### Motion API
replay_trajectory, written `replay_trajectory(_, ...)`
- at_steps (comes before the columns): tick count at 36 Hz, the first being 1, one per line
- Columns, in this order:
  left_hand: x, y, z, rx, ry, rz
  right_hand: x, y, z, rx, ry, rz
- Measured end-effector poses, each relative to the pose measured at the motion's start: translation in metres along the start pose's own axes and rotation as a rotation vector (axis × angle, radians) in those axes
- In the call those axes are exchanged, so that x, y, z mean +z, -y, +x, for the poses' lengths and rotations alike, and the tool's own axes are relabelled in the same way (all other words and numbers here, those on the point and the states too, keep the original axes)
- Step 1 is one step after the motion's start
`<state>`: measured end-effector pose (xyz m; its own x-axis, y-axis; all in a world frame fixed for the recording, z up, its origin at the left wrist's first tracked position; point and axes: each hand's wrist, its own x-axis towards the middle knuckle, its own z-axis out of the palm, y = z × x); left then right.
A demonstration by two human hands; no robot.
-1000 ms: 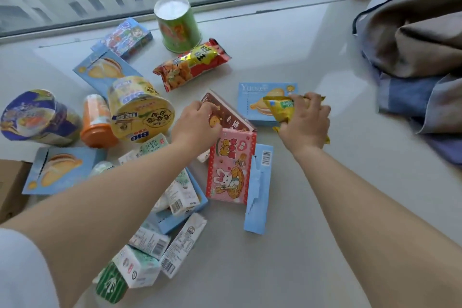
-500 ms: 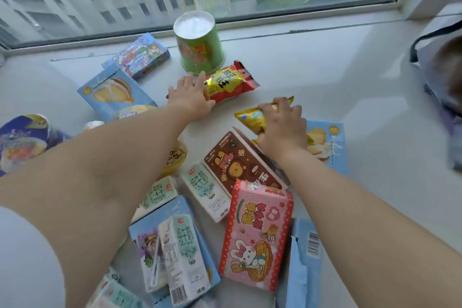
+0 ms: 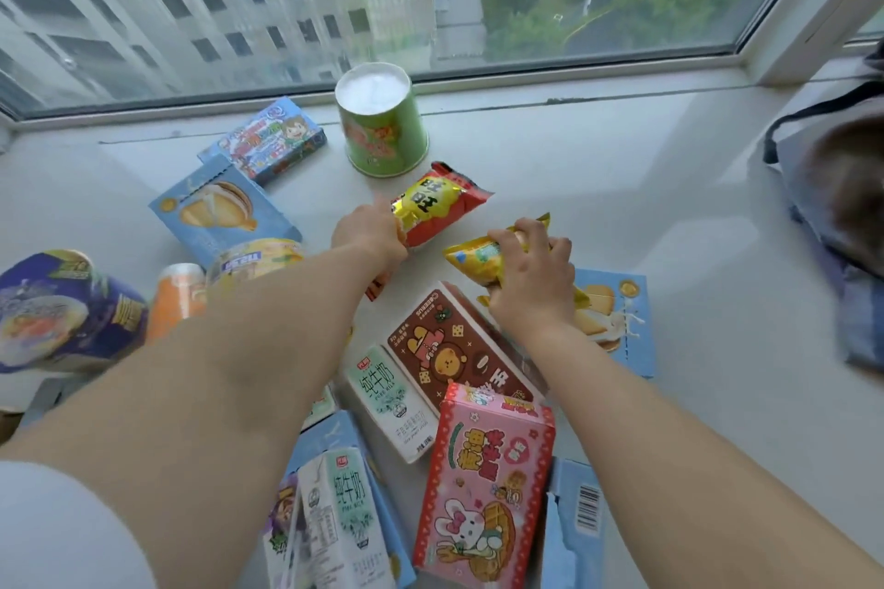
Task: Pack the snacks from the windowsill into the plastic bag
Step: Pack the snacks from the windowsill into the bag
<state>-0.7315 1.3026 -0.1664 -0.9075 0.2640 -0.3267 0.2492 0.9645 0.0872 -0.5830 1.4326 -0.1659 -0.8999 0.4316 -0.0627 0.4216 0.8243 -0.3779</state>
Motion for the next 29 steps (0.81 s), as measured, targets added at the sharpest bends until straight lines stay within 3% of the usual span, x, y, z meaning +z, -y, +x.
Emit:
replay_trajectory(6, -0.007, -0.01, -0.061, 0.049, -0.058, -0.318, -0.03, 0.016, -0.03, -0.116, -0.168, 0.164)
replay_trajectory(13, -0.036, -0.005, -0.126, -0.213, 0.039, -0.748, -0.075, 0.061, -0.083, -0.125, -0.201, 0.421)
replay_trajectory(16, -0.05, 0.021, -0.154, -0.205, 0.084, -0.975, -0.089, 0.083, -0.111, -0.114, -0.179, 0.477)
replay_trajectory(18, -0.03, 0.051, -0.152, -0.18, 0.078, -1.01, -0.093, 0.101, -0.13, -0.098, -0.126, 0.524)
replay_trajectory(22, -0.075, 0.085, -0.23, -0.164, 0.009, -1.067, -0.094, 0.142, -0.172, -0.027, 0.013, 0.627)
replay_trajectory(29, -0.094, 0.169, -0.318, -0.121, -0.124, -1.013, -0.075, 0.21, -0.247, -0.069, 0.113, 0.76)
